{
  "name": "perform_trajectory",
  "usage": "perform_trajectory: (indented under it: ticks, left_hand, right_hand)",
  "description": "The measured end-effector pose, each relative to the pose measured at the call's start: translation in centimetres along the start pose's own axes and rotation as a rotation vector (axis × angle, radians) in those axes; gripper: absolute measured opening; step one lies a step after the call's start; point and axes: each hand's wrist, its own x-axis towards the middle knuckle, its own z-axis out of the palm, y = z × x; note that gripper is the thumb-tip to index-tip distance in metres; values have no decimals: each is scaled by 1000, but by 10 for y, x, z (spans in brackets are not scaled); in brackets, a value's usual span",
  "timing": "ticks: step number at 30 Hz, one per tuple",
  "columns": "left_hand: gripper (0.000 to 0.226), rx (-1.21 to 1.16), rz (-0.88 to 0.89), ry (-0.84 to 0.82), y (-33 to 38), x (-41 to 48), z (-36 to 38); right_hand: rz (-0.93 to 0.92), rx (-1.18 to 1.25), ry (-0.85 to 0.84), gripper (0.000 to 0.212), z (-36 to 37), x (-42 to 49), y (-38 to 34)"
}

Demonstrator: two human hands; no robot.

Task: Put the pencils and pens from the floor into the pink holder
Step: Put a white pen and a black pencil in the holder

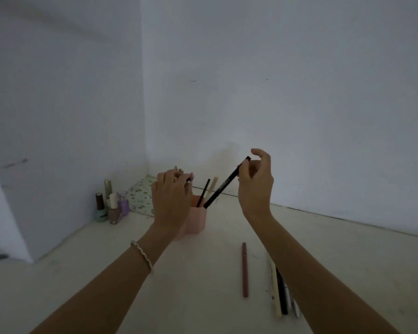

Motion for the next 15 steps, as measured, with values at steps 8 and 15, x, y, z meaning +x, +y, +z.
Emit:
perform_trajectory:
  ticks: [8, 15]
  left_hand:
    - [39, -313, -80, 72, 7, 10, -27]
    - [20, -371, 21, -24, 48, -16, -28]
  right_hand:
    - [-225, -324, -264, 6, 33, -28, 27]
    - [-354, -445, -133, 19, 4, -19, 40]
